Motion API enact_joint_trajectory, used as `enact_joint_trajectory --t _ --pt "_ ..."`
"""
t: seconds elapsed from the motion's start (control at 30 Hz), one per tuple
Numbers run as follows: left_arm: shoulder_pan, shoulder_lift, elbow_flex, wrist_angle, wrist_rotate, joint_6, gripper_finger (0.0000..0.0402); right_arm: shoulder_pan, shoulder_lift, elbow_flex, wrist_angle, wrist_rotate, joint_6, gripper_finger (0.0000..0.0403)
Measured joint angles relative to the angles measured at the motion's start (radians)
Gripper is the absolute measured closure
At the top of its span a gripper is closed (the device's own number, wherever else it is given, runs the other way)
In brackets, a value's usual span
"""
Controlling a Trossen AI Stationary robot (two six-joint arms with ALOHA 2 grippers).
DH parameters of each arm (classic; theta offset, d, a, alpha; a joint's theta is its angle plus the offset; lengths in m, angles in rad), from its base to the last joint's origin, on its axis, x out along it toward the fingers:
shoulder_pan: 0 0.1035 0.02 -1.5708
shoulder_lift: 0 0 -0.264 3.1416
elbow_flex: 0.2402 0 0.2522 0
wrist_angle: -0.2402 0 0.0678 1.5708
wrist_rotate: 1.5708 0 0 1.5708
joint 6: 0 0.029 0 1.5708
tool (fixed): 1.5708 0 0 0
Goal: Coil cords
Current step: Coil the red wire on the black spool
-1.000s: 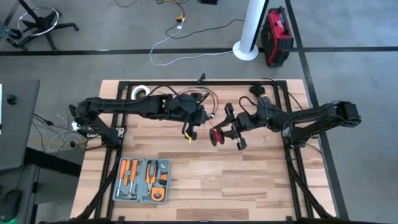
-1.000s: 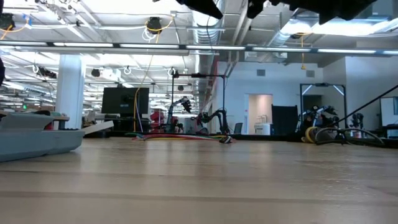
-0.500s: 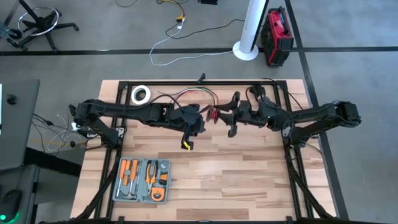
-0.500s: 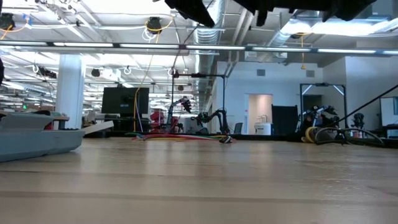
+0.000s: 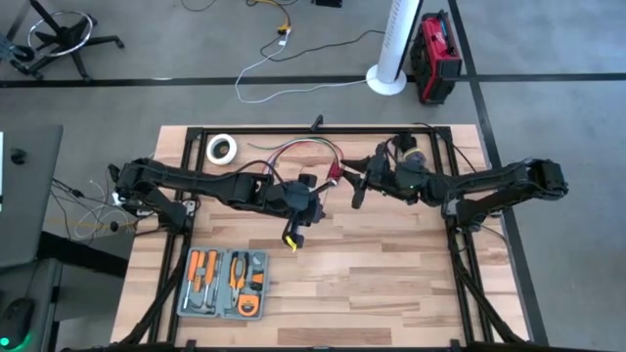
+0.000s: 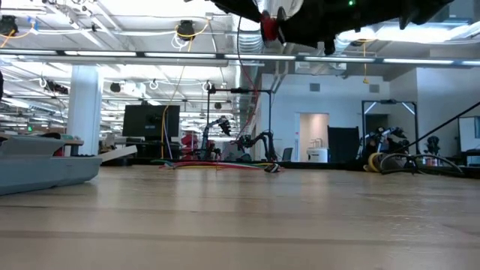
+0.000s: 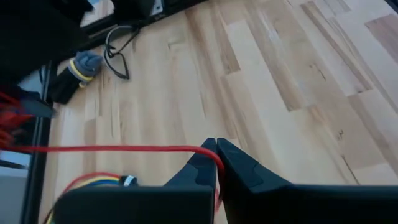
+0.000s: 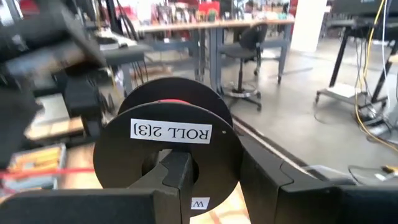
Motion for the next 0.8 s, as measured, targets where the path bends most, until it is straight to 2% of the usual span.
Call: enact_joint_trajectory --t 0.17,0.37,0.8 --pt "-0.001 0.000 0.023 0.006 -0.033 0.034 0.0401 0.000 0.000 0.000 -0.105 -0.010 0.025 0.0295" --pt "0.001 -0.001 0.068 0.036 -0.095 0.111 0.0402 -0.007 0.000 0.000 -0.200 -0.187 0.044 0.0295" --pt "0.073 -0.001 0.086 0.030 -0.105 0.149 0.0401 0.031 0.000 0.000 -0.142 -0.490 0.043 0.0295"
